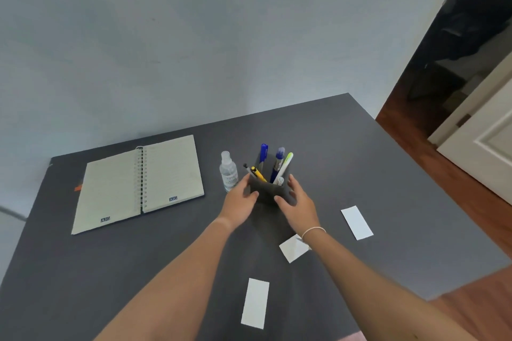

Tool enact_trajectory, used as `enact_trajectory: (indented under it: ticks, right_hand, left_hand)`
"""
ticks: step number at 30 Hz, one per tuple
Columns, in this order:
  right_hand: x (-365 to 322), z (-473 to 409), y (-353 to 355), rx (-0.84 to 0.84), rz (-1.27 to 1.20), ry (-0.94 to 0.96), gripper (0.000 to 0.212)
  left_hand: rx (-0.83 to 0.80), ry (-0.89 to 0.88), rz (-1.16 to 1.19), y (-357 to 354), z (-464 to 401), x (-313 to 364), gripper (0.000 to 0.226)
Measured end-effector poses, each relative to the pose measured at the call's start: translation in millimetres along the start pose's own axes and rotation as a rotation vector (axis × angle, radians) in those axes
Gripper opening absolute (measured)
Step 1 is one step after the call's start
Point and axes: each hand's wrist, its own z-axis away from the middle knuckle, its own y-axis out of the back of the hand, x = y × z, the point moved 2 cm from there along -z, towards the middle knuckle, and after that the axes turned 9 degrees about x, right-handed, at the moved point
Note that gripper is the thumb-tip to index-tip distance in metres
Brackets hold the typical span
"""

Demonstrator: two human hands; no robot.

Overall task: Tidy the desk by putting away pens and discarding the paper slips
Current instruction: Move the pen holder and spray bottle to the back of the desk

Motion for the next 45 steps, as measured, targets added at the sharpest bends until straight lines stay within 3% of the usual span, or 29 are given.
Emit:
enact_trajectory:
  ticks: [7, 13, 20, 31, 45]
  right_hand:
    - [0.2, -36.0, 7.5, -0.124, -0.041, 0.003, 0.061]
    - [-7.5, -89.1, 25.8, -0.193, -0.031, 0.043, 0.059]
    - [-32.0, -167.0, 37.3, -0.261, -0.012, 0.128, 0.057]
    - [-51.5, -264.8, 18.8, -0.284, 0.014, 0.152, 0.054]
    - [-40.4, -302.8, -1.8, -0.248, 0.041, 0.205, 0.054]
  left_hand:
    - [0.105, 0.041, 0.056, -16.1, -10.0, 9.6, 0.028]
    - [0.248, 0.098, 0.077, -42.3, -34.9, 32.4, 0.044]
    - [0.383, 0.102, 0.172, -62.0, -88.1, 70.1, 0.043]
    - [0.434, 0.121, 0.074, -68.3, -182.2, 94.2, 0.038]
    - [0.419, 0.137, 0.044, -70.0, -229.9, 81.6, 0.035]
